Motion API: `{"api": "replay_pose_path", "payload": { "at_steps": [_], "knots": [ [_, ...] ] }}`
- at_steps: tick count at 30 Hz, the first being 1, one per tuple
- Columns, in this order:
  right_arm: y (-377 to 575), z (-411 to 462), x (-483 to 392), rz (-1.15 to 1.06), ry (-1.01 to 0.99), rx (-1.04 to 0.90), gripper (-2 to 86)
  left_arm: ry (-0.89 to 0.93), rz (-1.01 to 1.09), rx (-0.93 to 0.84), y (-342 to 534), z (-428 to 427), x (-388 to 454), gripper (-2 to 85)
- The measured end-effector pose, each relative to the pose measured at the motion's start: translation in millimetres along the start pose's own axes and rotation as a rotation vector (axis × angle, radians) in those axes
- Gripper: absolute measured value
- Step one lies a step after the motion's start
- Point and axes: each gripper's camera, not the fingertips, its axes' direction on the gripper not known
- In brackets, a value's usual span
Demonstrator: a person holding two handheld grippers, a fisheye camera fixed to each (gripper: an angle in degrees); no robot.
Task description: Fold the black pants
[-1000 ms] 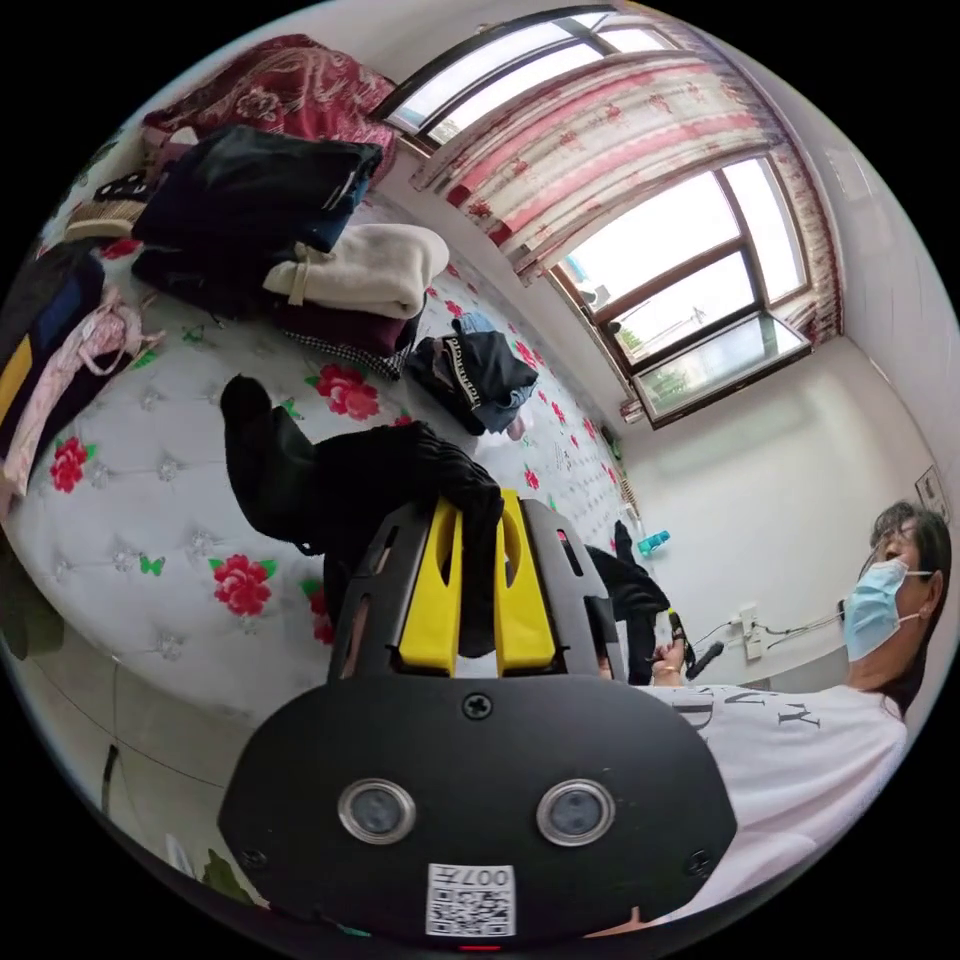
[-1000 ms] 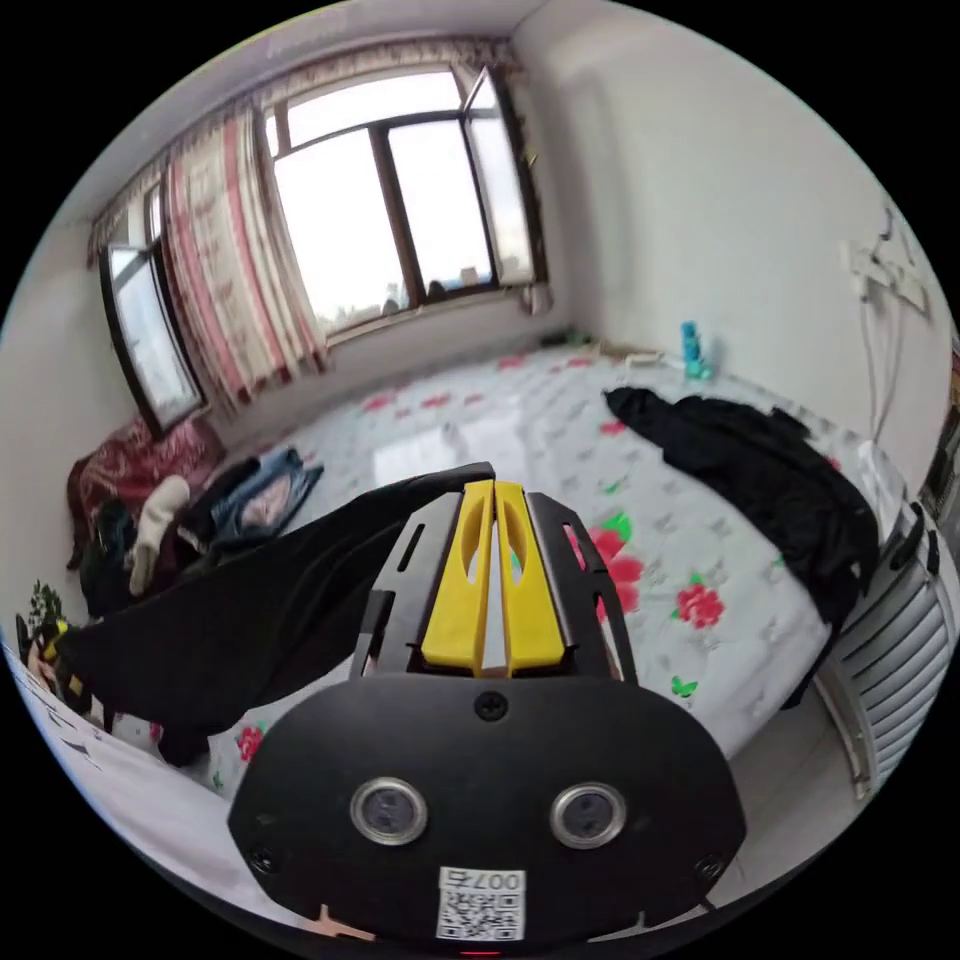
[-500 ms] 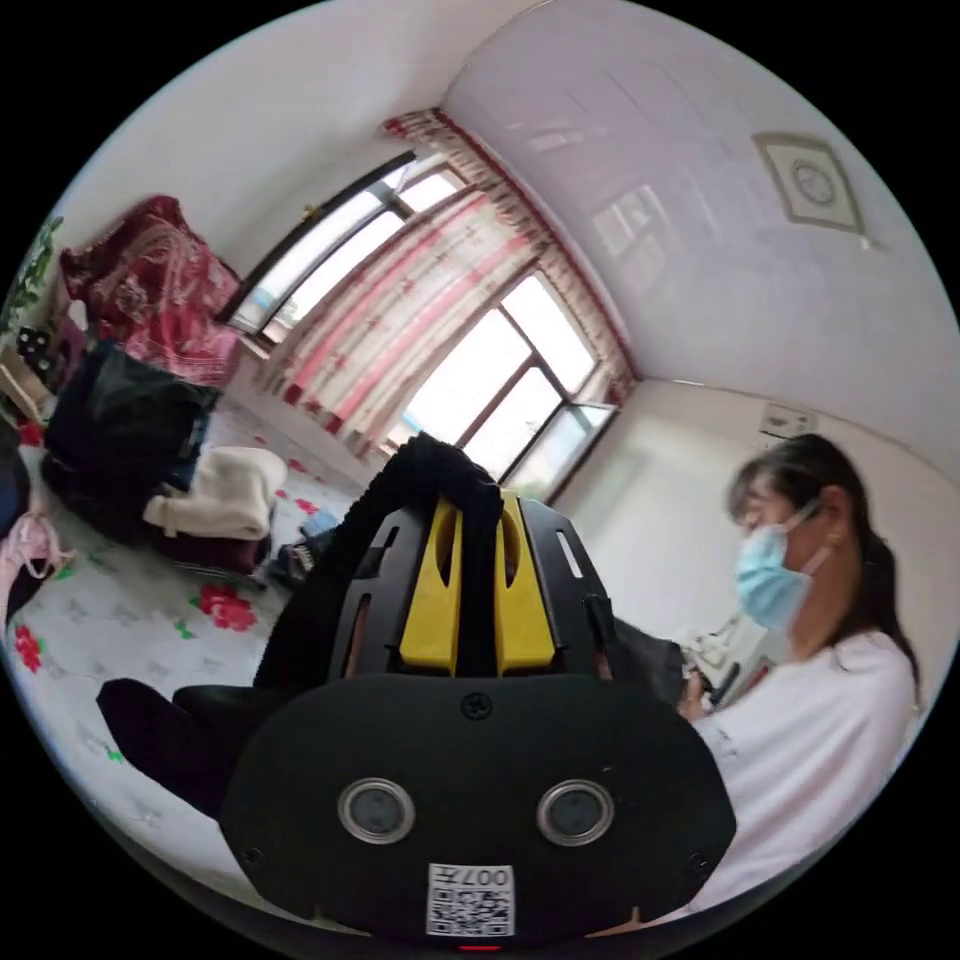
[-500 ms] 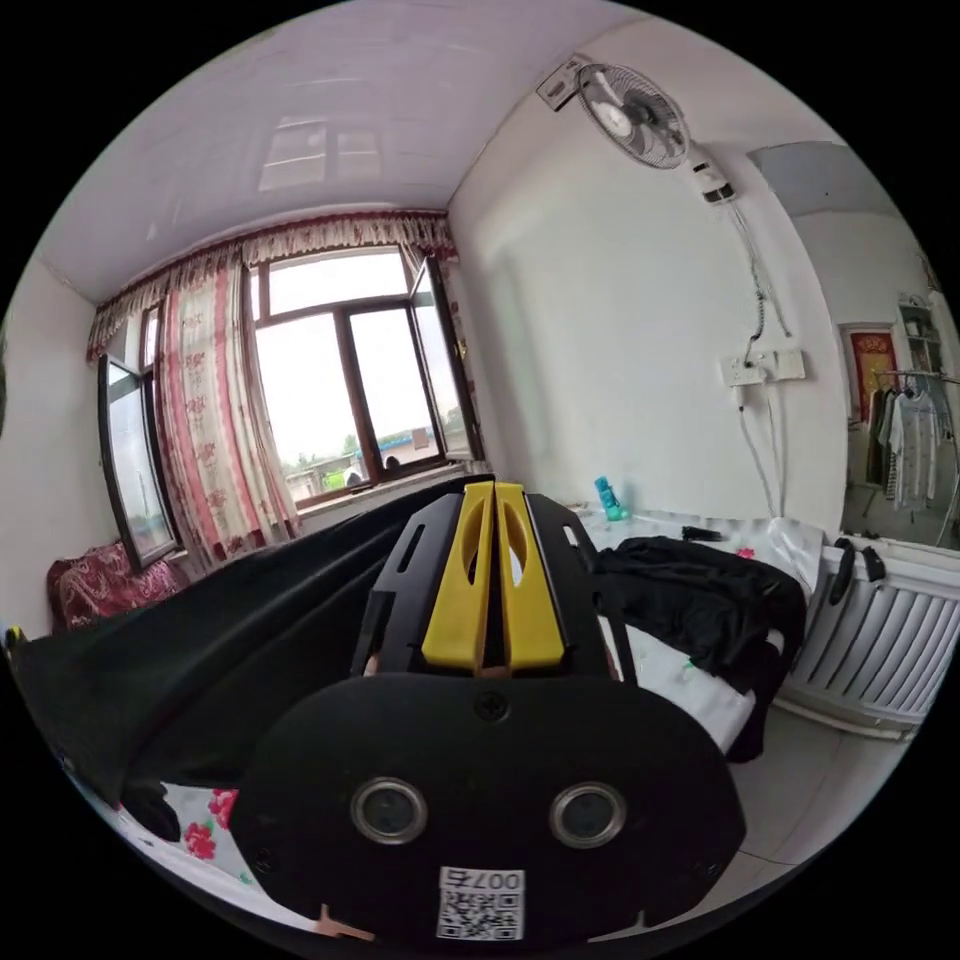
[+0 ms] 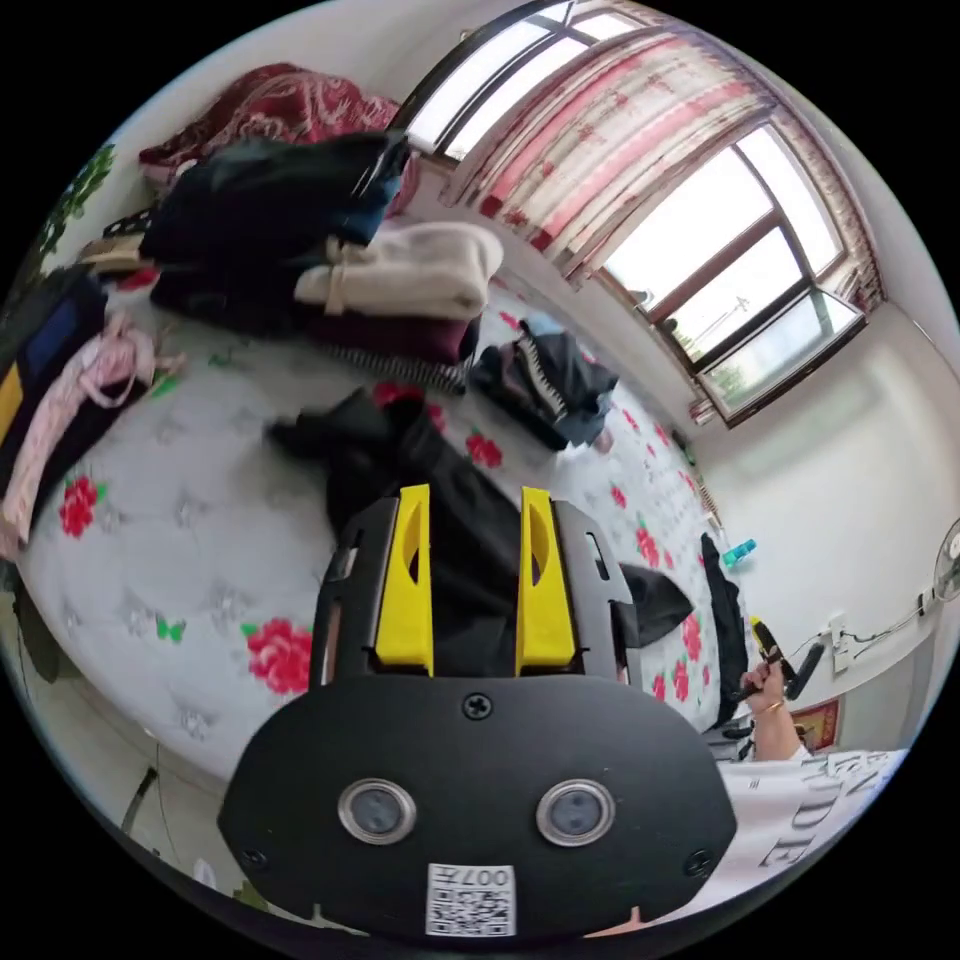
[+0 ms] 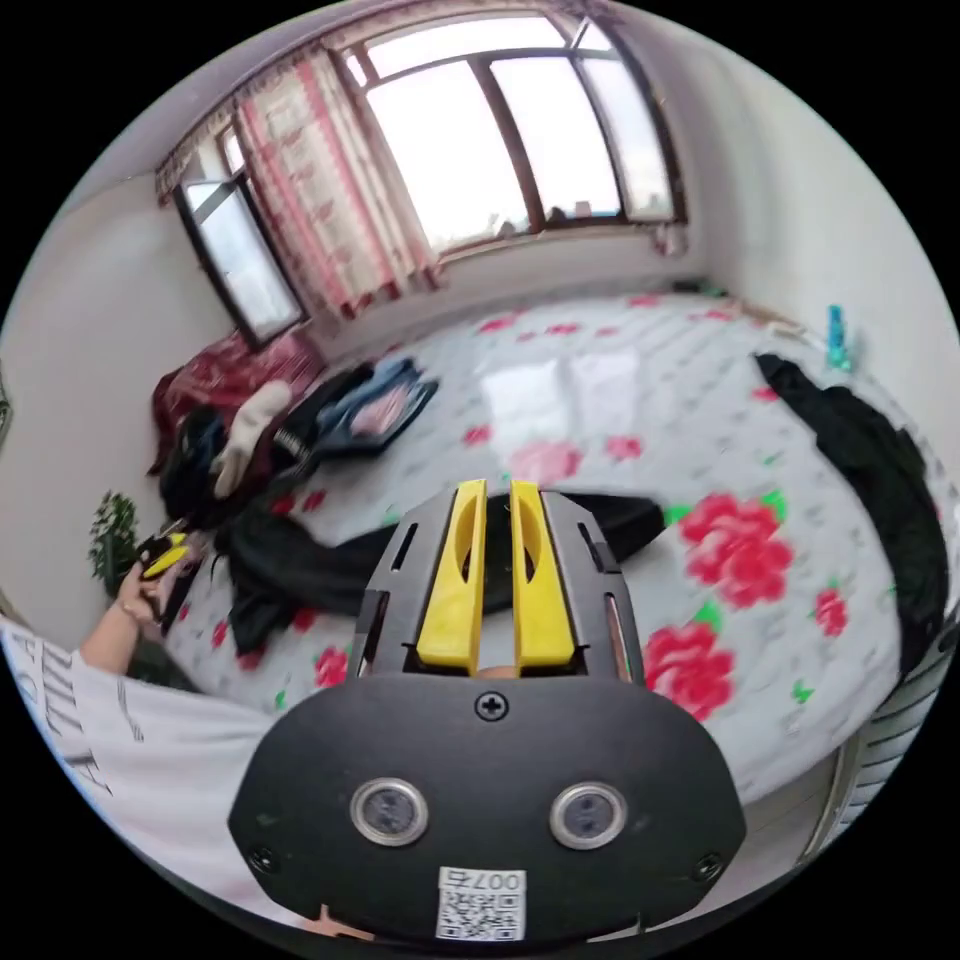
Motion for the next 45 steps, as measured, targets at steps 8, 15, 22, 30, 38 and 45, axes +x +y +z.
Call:
{"api": "replay_pose_path", "payload": {
  "at_steps": [8,15,22,30,38,45],
  "knots": [
    [74,135,-103,-0.177,-0.405,-0.420,5.6,0.035,0.028,-0.266,47,61,-35,13.7],
    [69,216,-153,-0.386,-0.465,-0.658,5.6,0.020,0.302,-0.474,-2,103,-14,0.4],
    [16,215,-163,-0.385,-0.606,-0.535,6.4,0.830,0.234,-0.379,-94,-14,-23,-0.9],
    [-1,188,-127,-0.564,-0.479,-0.459,5.5,0.648,-0.338,-0.267,-123,-21,-169,-0.9],
    [-42,235,-116,-0.426,-0.606,-0.503,4.5,0.759,-0.256,-0.307,-158,-13,-149,-1.0],
    [-38,261,-123,-0.670,-0.610,-0.705,0.5,0.677,-0.183,-0.349,-159,-20,-147,-0.9]
  ]
}}
